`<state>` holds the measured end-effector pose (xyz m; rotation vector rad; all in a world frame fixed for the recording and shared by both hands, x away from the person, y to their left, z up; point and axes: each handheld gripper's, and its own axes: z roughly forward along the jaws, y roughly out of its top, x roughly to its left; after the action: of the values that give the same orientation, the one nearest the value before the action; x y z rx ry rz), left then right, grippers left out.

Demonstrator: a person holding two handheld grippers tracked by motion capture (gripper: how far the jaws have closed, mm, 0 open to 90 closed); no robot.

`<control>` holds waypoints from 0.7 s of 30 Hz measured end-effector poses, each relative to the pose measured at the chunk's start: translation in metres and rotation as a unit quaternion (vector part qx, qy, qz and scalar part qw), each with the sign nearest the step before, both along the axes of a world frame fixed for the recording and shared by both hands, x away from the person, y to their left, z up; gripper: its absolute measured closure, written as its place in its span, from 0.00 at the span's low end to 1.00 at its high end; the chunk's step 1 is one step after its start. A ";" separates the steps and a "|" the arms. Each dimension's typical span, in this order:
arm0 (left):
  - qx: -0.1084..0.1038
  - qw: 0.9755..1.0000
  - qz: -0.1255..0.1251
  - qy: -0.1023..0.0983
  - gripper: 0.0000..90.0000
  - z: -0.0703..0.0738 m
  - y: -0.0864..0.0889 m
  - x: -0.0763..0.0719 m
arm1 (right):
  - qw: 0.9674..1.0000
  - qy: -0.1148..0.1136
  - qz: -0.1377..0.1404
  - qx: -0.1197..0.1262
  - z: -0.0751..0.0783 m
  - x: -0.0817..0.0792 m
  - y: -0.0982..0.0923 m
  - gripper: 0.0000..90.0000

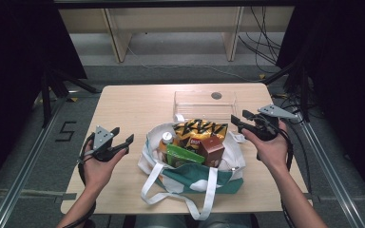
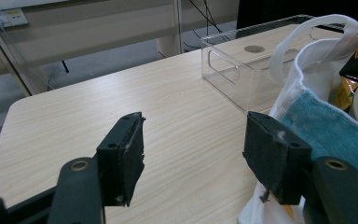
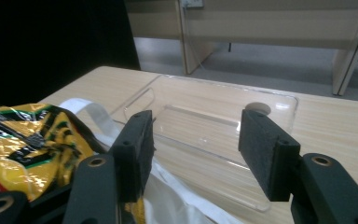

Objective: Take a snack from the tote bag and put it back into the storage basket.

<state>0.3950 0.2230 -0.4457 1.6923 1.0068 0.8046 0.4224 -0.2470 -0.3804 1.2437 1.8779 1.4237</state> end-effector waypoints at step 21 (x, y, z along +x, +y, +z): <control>-0.006 1.000 -0.004 0.004 0.42 -0.001 -0.003 0.000 | 0.999 -0.023 0.034 0.007 0.017 -0.015 0.016 0.53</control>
<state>0.3952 0.2204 -0.4469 1.6897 1.0081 0.7843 0.4075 -0.2311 -0.3630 1.1529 1.8981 1.4901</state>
